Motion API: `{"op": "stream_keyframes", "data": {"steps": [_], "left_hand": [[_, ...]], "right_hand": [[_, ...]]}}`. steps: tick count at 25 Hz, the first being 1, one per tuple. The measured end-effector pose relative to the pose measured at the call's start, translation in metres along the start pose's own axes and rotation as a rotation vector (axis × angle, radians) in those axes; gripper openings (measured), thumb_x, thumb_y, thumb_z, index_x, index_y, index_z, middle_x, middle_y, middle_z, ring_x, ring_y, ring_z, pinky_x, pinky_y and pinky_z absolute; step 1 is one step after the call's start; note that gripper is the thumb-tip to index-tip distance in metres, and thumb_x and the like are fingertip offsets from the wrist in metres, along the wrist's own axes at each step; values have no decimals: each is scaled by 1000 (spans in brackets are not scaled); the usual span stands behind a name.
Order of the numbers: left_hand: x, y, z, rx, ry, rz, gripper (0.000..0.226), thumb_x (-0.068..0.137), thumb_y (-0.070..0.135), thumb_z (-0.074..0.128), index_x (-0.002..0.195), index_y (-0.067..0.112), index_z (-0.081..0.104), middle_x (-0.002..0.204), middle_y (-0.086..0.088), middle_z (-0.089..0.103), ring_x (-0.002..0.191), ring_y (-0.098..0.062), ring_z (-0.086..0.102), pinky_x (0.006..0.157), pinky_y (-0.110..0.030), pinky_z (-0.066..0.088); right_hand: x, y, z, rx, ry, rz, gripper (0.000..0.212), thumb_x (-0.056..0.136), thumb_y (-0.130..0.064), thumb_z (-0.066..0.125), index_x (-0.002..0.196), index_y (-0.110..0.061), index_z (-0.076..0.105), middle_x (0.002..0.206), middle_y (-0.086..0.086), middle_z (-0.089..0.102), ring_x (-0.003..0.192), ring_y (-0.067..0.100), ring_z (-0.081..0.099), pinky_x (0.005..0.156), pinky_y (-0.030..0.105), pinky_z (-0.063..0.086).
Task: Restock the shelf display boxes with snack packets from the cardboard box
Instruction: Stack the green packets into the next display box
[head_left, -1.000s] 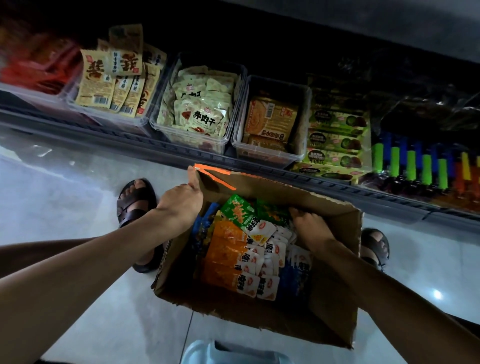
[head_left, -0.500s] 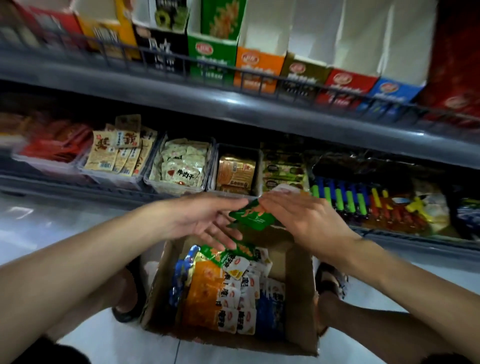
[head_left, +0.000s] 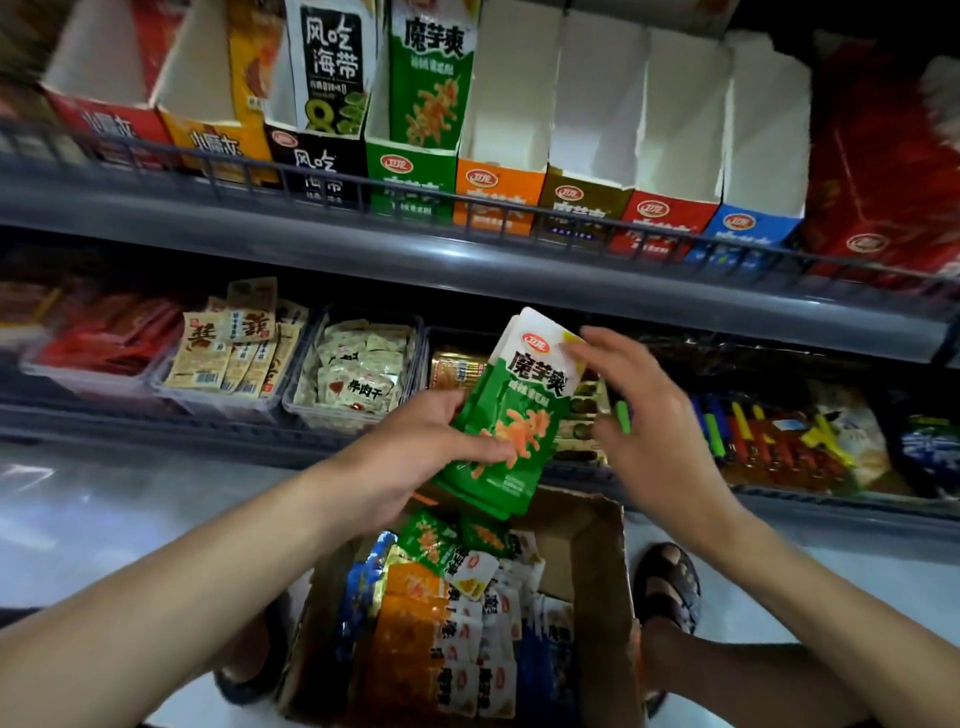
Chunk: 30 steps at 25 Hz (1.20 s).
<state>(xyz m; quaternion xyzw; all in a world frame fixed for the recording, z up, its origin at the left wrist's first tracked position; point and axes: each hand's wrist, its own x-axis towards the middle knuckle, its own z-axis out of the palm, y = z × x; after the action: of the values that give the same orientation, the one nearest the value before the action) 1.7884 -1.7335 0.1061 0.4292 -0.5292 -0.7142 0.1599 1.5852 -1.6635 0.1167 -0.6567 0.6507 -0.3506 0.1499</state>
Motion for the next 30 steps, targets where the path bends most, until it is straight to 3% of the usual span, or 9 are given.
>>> {"op": "stream_keyframes", "data": {"steps": [1, 3, 7, 10, 13, 16, 22, 25, 30], "left_hand": [[1, 0, 1, 87, 47, 35, 37, 78, 12, 77, 113, 14, 64, 103, 1, 75, 98, -15, 70, 98, -41, 50], [-1, 3, 7, 171, 56, 71, 33, 80, 14, 77, 110, 21, 63, 99, 7, 75, 91, -8, 71, 94, -39, 53], [-5, 5, 22, 105, -70, 25, 29, 85, 16, 71, 112, 25, 62, 102, 4, 74, 94, -14, 71, 93, -42, 54], [-10, 11, 22, -185, -238, -152, 35, 89, 14, 62, 122, 10, 55, 108, -14, 72, 101, -32, 69, 85, -50, 57], [-13, 15, 21, -278, -392, -202, 34, 91, 15, 55, 124, 9, 53, 114, -20, 69, 107, -37, 66, 84, -50, 56], [-11, 13, 23, -313, -396, -216, 34, 90, 17, 56, 123, 11, 56, 114, -20, 69, 108, -37, 66, 88, -53, 54], [-8, 13, 20, -435, -403, -162, 40, 90, 21, 56, 127, 7, 57, 121, -24, 64, 113, -41, 62, 93, -57, 49], [-10, 12, 22, -347, -368, -136, 34, 90, 18, 59, 122, 8, 59, 116, -20, 68, 108, -37, 65, 89, -53, 54], [-5, 7, 29, -171, -243, -96, 27, 94, 15, 59, 119, 8, 59, 102, -14, 73, 90, -26, 71, 68, -41, 61]], "right_hand": [[2, -2, -4, 221, -3, 198, 61, 88, 6, 61, 138, -29, 51, 140, -10, 50, 129, 0, 47, 103, 27, 48], [6, -5, -4, 606, -71, 467, 50, 92, -15, 65, 138, -28, 48, 127, -6, 62, 114, 6, 62, 91, 27, 54], [15, -6, 2, 825, -45, 547, 35, 89, -12, 67, 123, -16, 59, 105, 13, 73, 100, 29, 69, 92, 47, 55], [19, -7, -1, 862, 18, 526, 34, 88, -7, 67, 120, -14, 60, 101, 13, 72, 96, 30, 68, 90, 51, 53], [17, -10, 1, 848, 47, 479, 35, 88, -6, 66, 121, -18, 58, 103, 15, 71, 99, 35, 68, 85, 50, 55], [16, -16, 3, 849, 50, 396, 37, 90, -3, 64, 122, -19, 57, 102, 14, 71, 94, 31, 69, 73, 35, 58], [16, -23, 3, 778, 95, 327, 36, 89, -2, 64, 122, -17, 57, 94, 4, 73, 87, 19, 71, 68, 26, 56], [15, -24, 5, 789, 85, 325, 37, 88, -1, 66, 121, -17, 58, 96, 4, 73, 88, 20, 71, 69, 27, 57], [13, -22, 8, 672, 72, 325, 35, 90, -6, 66, 121, -20, 58, 102, 5, 70, 94, 22, 70, 78, 39, 61]]}}
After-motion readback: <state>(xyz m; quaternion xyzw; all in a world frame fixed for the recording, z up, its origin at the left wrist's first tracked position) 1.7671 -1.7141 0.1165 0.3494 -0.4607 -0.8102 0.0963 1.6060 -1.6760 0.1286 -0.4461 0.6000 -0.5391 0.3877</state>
